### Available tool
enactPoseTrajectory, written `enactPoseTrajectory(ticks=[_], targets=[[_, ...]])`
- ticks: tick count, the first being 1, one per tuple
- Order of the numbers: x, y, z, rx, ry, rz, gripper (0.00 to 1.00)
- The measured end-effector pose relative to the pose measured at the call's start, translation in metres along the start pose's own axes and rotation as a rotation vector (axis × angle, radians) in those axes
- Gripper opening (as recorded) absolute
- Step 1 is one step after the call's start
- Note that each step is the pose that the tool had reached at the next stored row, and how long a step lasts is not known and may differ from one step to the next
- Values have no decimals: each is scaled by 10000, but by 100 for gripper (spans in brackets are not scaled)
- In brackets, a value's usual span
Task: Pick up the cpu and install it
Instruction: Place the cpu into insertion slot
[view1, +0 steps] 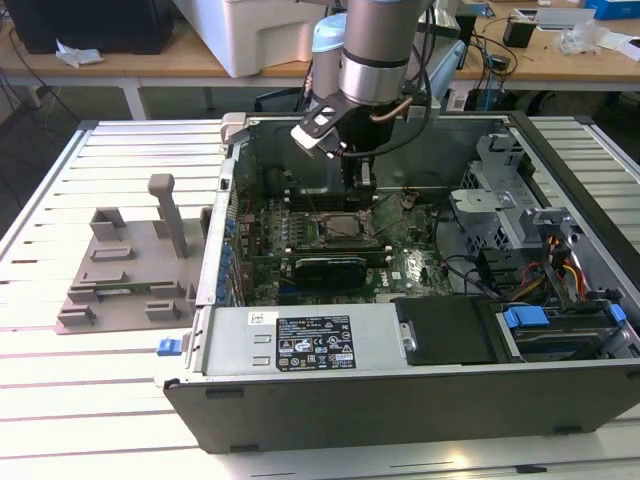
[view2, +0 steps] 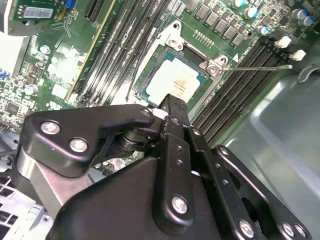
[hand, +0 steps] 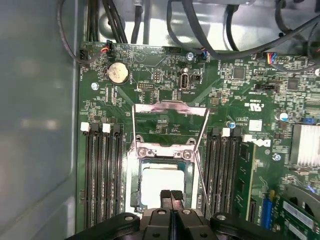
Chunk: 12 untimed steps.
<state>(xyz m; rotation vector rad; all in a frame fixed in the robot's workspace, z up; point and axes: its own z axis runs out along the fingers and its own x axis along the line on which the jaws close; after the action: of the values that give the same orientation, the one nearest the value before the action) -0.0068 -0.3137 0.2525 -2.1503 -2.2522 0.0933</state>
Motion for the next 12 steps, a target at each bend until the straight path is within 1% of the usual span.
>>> enactPoseTrajectory(ticks=[3, 9, 10, 12], targets=[[-6, -17, -282, 0, -3, 0, 11], [-10, -28, -456, 0, -4, 0, 11], [-11, -31, -505, 0, -3, 0, 11], [-12, -34, -550, 0, -4, 0, 11]])
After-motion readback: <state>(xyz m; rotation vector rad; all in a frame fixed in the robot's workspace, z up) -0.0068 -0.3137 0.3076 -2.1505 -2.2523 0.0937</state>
